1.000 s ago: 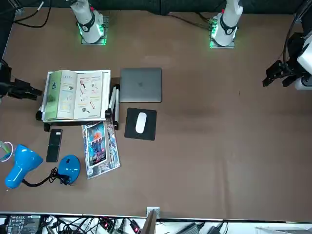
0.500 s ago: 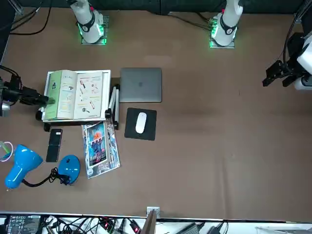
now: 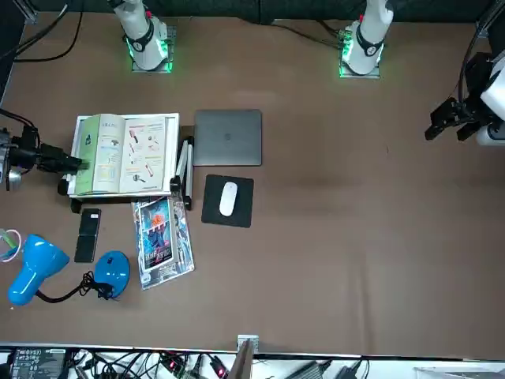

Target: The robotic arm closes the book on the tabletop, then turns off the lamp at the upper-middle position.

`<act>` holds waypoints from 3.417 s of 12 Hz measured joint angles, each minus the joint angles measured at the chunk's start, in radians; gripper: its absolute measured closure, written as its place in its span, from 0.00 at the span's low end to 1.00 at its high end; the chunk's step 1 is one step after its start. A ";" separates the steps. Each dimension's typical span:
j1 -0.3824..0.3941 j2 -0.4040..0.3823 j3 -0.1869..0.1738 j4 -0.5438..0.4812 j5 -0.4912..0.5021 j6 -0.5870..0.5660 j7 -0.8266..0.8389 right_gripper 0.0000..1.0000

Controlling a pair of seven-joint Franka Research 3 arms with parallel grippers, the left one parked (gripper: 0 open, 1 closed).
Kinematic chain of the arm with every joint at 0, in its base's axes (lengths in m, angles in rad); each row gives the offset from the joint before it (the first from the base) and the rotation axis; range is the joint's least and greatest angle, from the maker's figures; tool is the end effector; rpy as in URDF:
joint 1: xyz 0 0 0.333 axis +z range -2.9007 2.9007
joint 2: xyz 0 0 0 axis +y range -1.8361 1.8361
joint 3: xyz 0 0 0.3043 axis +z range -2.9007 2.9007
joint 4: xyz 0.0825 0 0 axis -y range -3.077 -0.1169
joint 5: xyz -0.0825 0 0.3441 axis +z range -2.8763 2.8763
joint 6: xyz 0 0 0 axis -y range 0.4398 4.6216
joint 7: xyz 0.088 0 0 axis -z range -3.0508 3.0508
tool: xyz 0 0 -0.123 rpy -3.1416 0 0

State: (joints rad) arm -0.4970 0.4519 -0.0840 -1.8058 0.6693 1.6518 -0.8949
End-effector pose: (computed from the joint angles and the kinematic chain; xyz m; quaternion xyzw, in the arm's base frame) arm 0.4948 -0.2358 0.2825 -0.9159 -0.0193 0.0142 0.4007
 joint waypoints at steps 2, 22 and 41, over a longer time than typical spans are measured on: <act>-0.009 0.003 0.000 0.004 0.000 0.005 -0.016 0.15; -0.030 0.041 0.023 0.013 0.069 -0.025 -0.047 0.27; 0.073 -0.122 0.023 0.096 -0.056 -0.108 0.177 0.98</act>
State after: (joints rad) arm -0.4244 0.3294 -0.0605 -1.7100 0.6132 1.5438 -0.7179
